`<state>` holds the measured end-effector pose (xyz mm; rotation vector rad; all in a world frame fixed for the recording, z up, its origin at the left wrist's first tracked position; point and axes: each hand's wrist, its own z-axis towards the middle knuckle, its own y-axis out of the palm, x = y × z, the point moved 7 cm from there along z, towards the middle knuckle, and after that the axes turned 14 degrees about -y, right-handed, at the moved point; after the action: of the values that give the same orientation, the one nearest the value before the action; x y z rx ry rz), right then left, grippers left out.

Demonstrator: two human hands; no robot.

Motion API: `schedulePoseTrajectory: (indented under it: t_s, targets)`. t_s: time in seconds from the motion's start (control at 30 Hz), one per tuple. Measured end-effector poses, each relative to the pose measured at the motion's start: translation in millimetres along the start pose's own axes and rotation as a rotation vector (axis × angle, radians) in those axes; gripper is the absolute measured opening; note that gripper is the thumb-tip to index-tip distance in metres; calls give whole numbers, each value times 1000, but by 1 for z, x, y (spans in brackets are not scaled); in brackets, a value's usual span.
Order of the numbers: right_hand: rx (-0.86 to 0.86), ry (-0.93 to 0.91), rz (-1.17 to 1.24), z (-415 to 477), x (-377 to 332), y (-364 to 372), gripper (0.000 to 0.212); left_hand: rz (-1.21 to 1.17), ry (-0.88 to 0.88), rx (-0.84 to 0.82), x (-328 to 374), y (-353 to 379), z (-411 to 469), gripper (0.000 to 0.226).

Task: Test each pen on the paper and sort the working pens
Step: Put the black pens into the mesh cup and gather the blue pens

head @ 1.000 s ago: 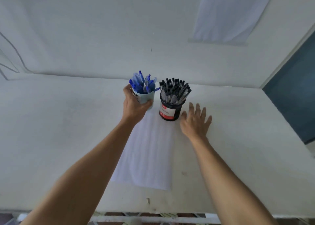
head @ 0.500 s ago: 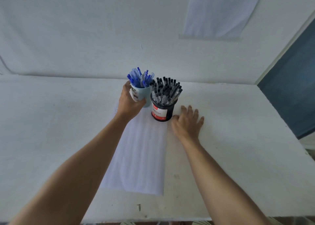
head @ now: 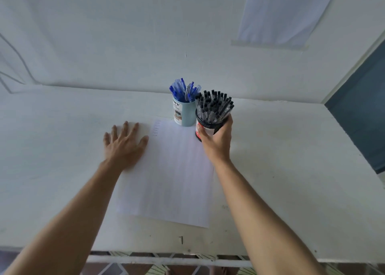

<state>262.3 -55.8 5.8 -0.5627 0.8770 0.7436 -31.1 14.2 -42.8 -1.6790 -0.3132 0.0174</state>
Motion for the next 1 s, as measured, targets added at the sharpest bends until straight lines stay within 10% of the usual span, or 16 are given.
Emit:
schedulePoseTrajectory:
  t_s: [1.0]
  targets:
    - [-210,-15,24,-17,-45,132,77,-167,-47,-19,-5,-10,2,71]
